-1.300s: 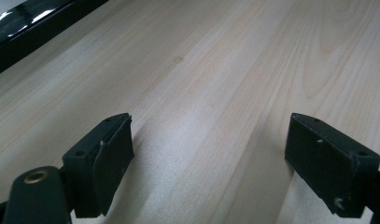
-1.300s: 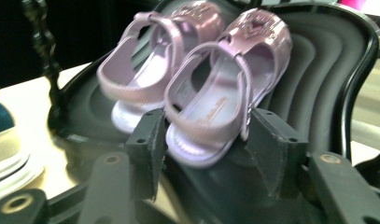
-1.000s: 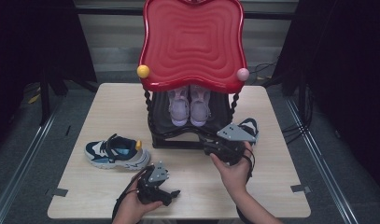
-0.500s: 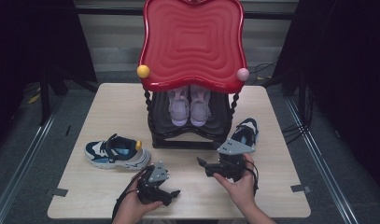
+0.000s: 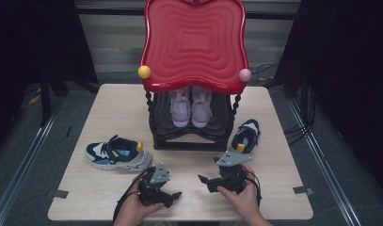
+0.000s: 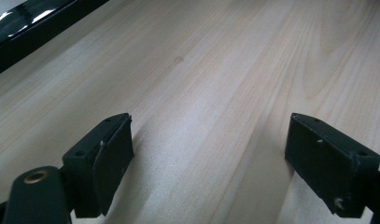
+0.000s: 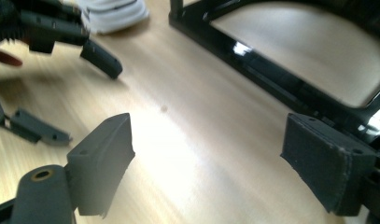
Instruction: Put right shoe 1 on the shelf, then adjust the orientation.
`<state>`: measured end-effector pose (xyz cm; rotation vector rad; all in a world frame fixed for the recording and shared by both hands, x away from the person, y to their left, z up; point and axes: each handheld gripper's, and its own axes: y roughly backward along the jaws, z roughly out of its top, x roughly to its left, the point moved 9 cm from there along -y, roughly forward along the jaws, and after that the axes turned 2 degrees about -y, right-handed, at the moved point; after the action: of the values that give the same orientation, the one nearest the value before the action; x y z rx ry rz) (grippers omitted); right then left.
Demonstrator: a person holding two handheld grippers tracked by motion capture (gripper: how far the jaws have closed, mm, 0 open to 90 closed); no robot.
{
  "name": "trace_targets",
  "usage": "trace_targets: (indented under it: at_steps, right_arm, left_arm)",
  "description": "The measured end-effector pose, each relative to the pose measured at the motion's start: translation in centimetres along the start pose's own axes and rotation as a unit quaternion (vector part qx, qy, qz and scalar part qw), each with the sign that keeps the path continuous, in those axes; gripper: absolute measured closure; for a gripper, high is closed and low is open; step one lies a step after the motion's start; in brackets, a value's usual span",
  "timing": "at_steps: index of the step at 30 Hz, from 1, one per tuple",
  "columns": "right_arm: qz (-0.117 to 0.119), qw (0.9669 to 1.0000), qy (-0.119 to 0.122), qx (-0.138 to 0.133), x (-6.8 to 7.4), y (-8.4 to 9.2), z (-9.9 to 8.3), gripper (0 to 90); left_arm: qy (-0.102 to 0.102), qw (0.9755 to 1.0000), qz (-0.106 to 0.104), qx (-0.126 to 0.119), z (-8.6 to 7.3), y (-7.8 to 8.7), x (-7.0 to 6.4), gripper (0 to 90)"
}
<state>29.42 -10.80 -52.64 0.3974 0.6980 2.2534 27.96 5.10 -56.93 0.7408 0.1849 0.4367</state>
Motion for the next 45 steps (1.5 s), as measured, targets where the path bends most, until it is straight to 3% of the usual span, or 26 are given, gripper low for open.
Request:
trace_targets:
  at_steps: [9, 21, 28, 45]
  right_arm:
    - [0.019, 0.9985, 0.006, 0.051, 0.3, -0.9, -2.4, 14.4]
    - [0.02, 0.9969, 0.018, 0.075, 0.0, -1.4, -4.0, 14.4]
    - [0.02, 0.9967, 0.03, 0.073, -0.1, -1.5, -4.4, 13.6]
    - [0.024, 0.9969, 0.027, 0.07, 0.0, -1.6, -4.5, 12.6]
  left_arm:
    - [-0.004, 1.0, 0.0, 0.002, 0.0, 0.0, 0.1, 14.8]
    - [-0.002, 1.0, 0.001, 0.0, 0.0, 0.0, 0.0, 14.8]
    - [-0.003, 1.0, 0.001, 0.002, 0.0, 0.0, 0.1, 14.8]
    - [-0.003, 1.0, 0.002, 0.003, 0.0, 0.0, 0.1, 14.4]
